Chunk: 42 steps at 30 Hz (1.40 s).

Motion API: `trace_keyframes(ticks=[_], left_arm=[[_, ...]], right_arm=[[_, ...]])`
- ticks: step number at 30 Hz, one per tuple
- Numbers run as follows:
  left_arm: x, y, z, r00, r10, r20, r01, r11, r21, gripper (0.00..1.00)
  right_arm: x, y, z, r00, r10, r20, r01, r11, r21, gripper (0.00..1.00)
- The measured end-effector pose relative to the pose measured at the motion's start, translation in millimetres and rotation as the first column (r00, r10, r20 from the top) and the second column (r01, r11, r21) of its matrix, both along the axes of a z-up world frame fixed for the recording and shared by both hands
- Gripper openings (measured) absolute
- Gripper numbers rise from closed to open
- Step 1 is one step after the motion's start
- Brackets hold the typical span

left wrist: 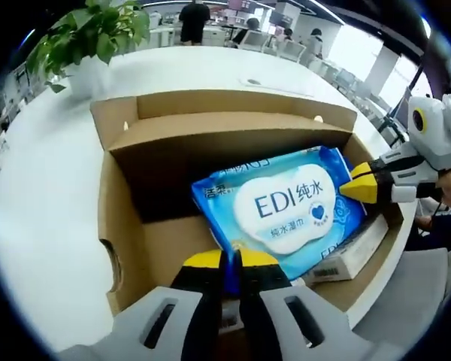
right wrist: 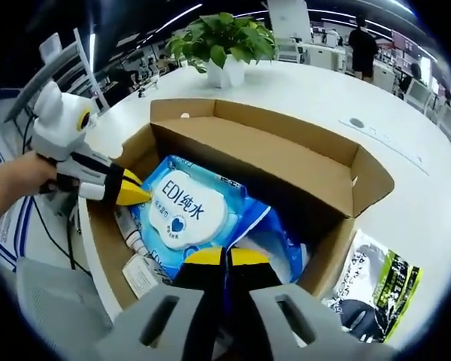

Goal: Operate the shoe box by opening the lid, removing the specified soft item, and placing it in the target area until the item is outside and the box remains undamaged.

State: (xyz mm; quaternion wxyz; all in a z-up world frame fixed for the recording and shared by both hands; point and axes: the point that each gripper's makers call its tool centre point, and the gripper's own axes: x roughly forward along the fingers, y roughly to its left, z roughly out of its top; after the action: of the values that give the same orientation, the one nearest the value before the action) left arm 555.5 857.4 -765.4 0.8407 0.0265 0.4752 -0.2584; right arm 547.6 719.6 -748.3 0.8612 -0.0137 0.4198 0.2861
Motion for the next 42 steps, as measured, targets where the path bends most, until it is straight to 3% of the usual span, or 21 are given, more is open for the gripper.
trace_keyframes(ticks=[22,42], left_arm=[[-1.7,2.1,28.9,0.997,0.024,0.075,-0.022,0.999,-0.024,0.00],[-13.8,-11.4,75.5,0.988,0.050,0.148,-0.039,0.996,-0.075,0.00]], right_arm=[[-1.2,-0.4,20.4,0.998,-0.025,0.049,0.023,0.999,0.039,0.00],[-4.7,-10.8,56.1,0.993,-0.062,0.103,0.051,0.993,0.105,0.00]])
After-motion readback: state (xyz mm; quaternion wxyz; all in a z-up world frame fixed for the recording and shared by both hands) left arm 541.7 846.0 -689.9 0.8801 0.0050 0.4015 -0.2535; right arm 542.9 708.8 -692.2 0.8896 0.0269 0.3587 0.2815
